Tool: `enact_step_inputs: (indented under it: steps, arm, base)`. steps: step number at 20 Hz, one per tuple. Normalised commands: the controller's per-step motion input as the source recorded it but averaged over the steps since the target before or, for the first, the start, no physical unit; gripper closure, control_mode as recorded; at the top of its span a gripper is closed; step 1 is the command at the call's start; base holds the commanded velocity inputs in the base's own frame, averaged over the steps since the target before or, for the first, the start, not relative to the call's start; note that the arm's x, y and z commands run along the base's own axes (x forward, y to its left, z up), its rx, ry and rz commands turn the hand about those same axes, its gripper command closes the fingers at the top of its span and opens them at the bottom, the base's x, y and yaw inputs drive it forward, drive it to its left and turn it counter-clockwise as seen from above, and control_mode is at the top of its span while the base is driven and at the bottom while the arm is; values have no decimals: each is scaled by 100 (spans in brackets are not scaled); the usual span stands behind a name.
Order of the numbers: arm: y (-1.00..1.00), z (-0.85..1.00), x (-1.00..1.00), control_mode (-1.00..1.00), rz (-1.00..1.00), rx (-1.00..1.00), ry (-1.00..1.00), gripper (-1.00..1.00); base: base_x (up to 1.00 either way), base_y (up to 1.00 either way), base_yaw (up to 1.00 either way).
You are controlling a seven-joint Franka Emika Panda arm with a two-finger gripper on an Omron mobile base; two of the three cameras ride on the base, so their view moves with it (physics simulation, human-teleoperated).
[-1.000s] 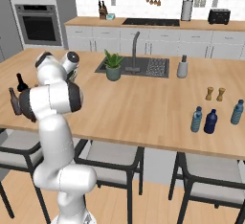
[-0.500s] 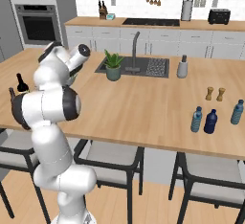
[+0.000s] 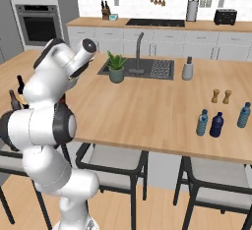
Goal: Move the plastic bottles in the middle to the plastics group, and the glass bottles in the middle to the glass group.
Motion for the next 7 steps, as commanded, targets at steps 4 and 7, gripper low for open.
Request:
enact_step_inputs:
  steps: [4, 7]
  arm:
    - [-1, 5, -52, -100, -19, 0, 4, -100]
    - [-10, 0, -53, -100, -21, 0, 0, -100]
  base:
    - [0, 0, 0]
    - [0, 0, 0]
